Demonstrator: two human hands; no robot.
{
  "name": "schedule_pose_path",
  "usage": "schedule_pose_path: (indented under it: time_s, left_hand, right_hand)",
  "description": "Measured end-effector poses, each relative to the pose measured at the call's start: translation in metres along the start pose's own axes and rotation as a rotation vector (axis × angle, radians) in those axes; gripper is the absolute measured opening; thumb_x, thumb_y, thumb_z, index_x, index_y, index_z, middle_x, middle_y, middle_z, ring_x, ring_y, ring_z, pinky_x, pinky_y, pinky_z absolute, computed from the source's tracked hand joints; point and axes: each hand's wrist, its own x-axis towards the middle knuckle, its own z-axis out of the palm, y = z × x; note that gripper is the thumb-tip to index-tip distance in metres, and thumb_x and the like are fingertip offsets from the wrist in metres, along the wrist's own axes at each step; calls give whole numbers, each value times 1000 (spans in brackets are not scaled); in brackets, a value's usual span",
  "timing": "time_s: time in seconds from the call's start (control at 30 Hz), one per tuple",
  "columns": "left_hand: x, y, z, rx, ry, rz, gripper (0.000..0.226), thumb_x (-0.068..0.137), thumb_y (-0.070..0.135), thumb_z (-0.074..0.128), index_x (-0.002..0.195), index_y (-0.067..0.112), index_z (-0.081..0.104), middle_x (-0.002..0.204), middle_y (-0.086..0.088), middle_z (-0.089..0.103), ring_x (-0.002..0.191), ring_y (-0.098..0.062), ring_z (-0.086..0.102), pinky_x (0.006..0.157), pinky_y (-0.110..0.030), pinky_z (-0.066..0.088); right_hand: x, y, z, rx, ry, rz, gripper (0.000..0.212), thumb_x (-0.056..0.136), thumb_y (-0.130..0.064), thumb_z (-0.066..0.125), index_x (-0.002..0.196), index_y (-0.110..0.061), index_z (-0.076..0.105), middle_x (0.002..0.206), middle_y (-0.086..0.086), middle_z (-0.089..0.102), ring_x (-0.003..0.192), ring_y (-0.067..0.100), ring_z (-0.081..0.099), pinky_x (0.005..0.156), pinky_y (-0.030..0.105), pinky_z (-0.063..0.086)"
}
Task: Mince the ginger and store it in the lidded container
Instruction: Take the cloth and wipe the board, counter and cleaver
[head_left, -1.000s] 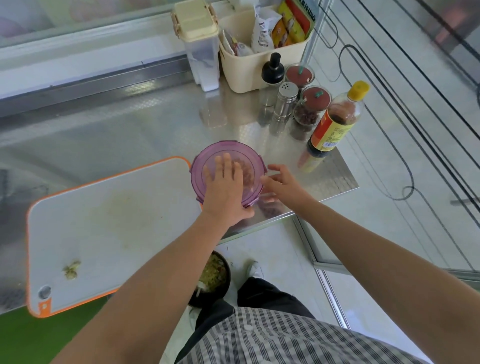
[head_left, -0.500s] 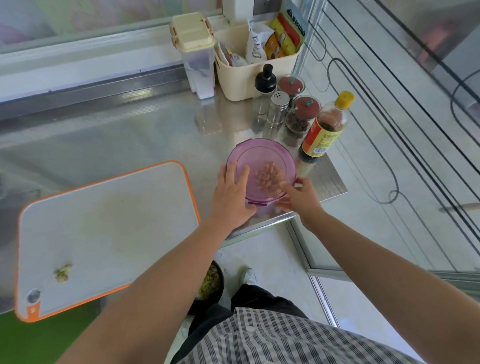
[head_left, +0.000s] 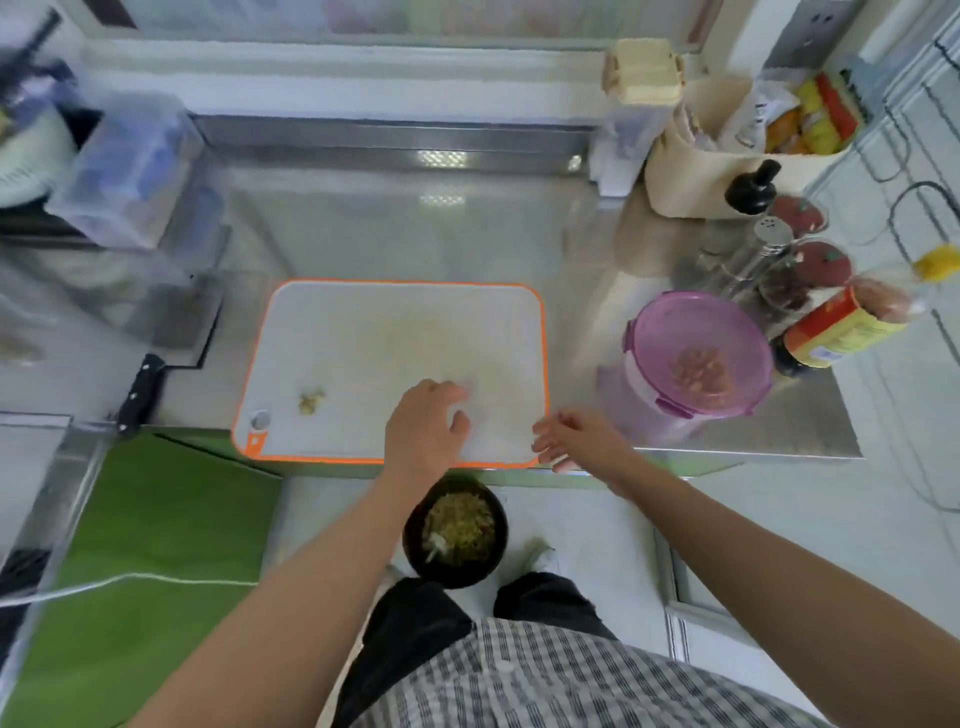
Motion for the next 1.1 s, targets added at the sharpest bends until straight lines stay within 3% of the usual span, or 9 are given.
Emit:
schedule_pose_path:
  time_s: [0.07,0.13,0.23,0.37,0.5,0.7,0.83,0.93,1.1]
  left_hand:
    - [-14,-44,-23,-7,44,-123,26,89,18,54,112,18,65,110,-5,60,107,-24,55,91,-38,45]
    - [-29,-85,-46,1,109,-233,26,86,15,56,110,14,66,113,-10,59,108,-28,54,91,-38,44]
    - [-45,-138,-74,19,191,-280,32,83,6,58,115,5,63,122,-20,54,110,-36,52,93,-39,41]
    - [-41,-181,-95,22,101,-209,38,84,1,54,121,0,57,119,-21,52,112,-35,48,93,-35,36]
    - [-13,-190,-99,34,-24,-117,58,86,2,53,142,10,39,120,-21,46,114,-34,45,94,-33,35]
    - [12,-182,-88,231,-80,28,65,87,5,55,147,24,34,118,-16,40,108,-31,42,88,-38,43]
    - [20,-182,-78,127,-26,32,41,88,6,52,127,19,55,105,-13,45,99,-30,45,82,-45,46]
    - [28,-178,-74,90,-14,16,24,89,18,45,102,9,64,101,-13,52,92,-29,49,81,-38,44]
    - [30,-167,-74,111,31,78,18,80,-5,55,90,3,68,92,-17,55,80,-32,55,67,-36,40]
  right_hand:
    - [13,-15,41,-140,76,-199,21,92,-5,50,87,-23,59,92,1,62,77,15,58,63,23,49]
    - [23,-21,78,-370,98,-371,26,88,-8,55,106,-26,61,122,-1,57,107,16,54,89,32,46]
    - [37,-21,124,-676,29,-443,50,89,-17,57,137,-22,46,153,2,29,137,22,30,110,39,27]
    - [43,-14,158,-881,156,-381,54,88,-19,57,141,-20,42,155,3,24,139,25,27,109,41,27]
    - [42,-17,167,-879,266,-356,51,87,-17,57,137,-18,46,153,3,29,138,25,28,108,42,27]
    - [36,-3,172,-1008,297,-294,76,83,-35,66,148,-29,27,159,-1,10,147,21,7,115,42,11]
    - [41,-1,167,-1020,317,-328,76,81,-34,70,146,-30,31,159,-2,16,146,20,12,113,42,16]
    - [42,1,160,-1007,309,-361,76,78,-37,72,144,-32,34,157,-3,20,145,20,15,111,41,18]
    - [45,3,154,-991,306,-425,76,75,-42,74,142,-31,40,155,-2,26,142,23,22,110,40,20]
